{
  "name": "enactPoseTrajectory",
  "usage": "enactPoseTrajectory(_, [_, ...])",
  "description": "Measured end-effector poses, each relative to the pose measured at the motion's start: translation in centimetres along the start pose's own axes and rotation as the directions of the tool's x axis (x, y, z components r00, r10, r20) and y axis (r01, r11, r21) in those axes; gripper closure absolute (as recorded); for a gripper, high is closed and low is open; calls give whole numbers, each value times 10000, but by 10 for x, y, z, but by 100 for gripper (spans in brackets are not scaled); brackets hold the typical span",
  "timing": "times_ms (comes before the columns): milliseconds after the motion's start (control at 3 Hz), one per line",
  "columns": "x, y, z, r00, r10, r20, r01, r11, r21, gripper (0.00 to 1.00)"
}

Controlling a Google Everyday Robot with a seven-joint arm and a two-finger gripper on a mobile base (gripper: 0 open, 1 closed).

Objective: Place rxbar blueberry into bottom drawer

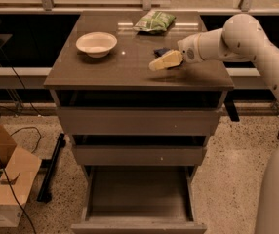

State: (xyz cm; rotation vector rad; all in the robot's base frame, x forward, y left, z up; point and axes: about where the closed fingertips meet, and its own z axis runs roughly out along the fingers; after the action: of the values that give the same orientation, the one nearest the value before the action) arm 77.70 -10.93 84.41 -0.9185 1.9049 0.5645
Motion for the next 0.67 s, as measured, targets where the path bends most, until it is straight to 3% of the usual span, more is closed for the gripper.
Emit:
enactPoseTrajectory(333, [11, -12, 9, 9987, 504, 83, -505, 9987, 102, 0])
enactPoseTrajectory(667, [21, -19, 13, 9956, 931, 106, -933, 9954, 199, 18])
